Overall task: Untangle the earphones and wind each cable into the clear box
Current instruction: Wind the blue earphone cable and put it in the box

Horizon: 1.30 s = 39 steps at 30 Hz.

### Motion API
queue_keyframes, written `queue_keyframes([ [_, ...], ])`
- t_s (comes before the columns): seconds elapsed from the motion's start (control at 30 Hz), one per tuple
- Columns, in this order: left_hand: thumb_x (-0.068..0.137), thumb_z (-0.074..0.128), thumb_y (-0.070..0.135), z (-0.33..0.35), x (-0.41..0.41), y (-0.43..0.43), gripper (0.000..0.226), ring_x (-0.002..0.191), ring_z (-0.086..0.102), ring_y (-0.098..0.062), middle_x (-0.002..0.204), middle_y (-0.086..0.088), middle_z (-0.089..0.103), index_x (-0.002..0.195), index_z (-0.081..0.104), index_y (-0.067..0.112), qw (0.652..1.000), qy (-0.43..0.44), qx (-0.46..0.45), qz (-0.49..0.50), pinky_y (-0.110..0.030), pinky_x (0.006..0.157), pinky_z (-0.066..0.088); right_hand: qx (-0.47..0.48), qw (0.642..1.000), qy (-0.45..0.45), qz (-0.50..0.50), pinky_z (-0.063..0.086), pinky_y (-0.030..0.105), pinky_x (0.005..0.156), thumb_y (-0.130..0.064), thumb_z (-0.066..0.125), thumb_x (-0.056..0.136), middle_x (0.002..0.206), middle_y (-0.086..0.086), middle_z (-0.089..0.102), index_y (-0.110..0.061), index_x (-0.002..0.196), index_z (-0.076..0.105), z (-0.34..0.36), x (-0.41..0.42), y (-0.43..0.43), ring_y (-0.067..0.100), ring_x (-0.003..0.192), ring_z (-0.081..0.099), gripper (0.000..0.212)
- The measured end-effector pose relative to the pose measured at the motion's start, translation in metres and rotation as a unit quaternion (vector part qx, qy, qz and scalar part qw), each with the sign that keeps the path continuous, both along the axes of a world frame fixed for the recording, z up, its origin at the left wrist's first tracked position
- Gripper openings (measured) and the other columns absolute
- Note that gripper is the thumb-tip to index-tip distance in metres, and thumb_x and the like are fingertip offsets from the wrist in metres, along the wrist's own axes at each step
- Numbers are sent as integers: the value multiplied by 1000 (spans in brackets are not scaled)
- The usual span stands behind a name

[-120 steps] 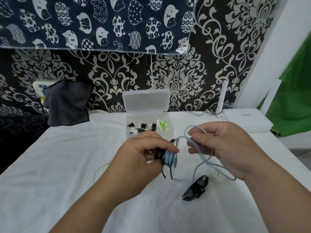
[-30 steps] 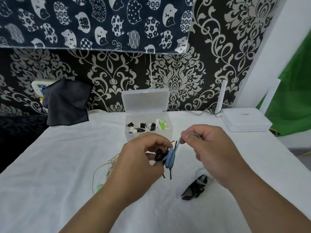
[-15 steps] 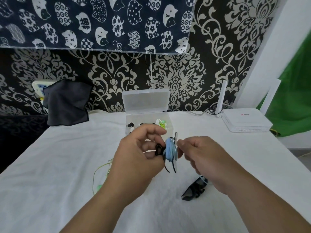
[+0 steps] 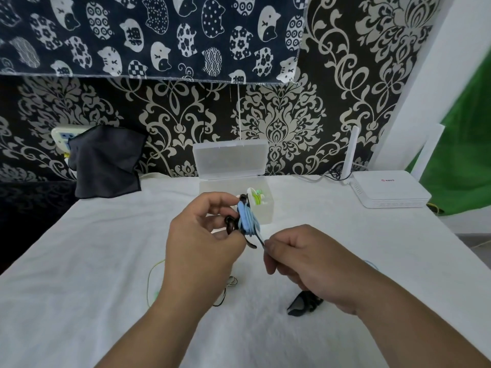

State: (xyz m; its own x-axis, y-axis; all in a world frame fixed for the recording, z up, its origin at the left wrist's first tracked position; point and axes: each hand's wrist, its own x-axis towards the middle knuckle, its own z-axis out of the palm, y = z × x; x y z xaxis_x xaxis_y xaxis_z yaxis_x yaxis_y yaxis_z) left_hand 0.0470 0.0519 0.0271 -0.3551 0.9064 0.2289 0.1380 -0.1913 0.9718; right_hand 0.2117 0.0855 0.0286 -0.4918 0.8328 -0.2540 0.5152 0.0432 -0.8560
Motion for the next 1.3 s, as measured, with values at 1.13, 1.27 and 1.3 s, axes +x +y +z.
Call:
queue_keyframes([
  [1.13, 63, 68, -15, -6, -2, -3, 53, 85, 62, -7, 86, 15, 58, 93, 72, 29, 942, 322, 91, -15, -10, 75, 48, 100, 993, 64, -6, 29, 20, 50, -15, 61, 94, 52, -6, 42, -17, 66, 70, 25, 8, -5, 11, 54, 35, 29],
  [1.27, 61, 68, -17, -4, 2, -5, 55, 83, 64, -10, 87, 14, 60, 89, 72, 29, 948, 298, 111, -29, -16, 74, 52, 193, 977, 86, -40, 36, 13, 59, -16, 67, 92, 71, -6, 60, -20, 70, 73, 23, 11, 1, 4, 62, 50, 23],
  [1.3, 61, 68, -18, -4, 2, -5, 55, 83, 64, -10, 87, 13, 61, 88, 72, 30, 949, 293, 114, -32, -17, 74, 53, 213, 971, 94, -52, 37, 12, 61, -15, 69, 91, 77, -6, 60, -19, 70, 73, 21, 12, 3, 4, 65, 52, 22],
])
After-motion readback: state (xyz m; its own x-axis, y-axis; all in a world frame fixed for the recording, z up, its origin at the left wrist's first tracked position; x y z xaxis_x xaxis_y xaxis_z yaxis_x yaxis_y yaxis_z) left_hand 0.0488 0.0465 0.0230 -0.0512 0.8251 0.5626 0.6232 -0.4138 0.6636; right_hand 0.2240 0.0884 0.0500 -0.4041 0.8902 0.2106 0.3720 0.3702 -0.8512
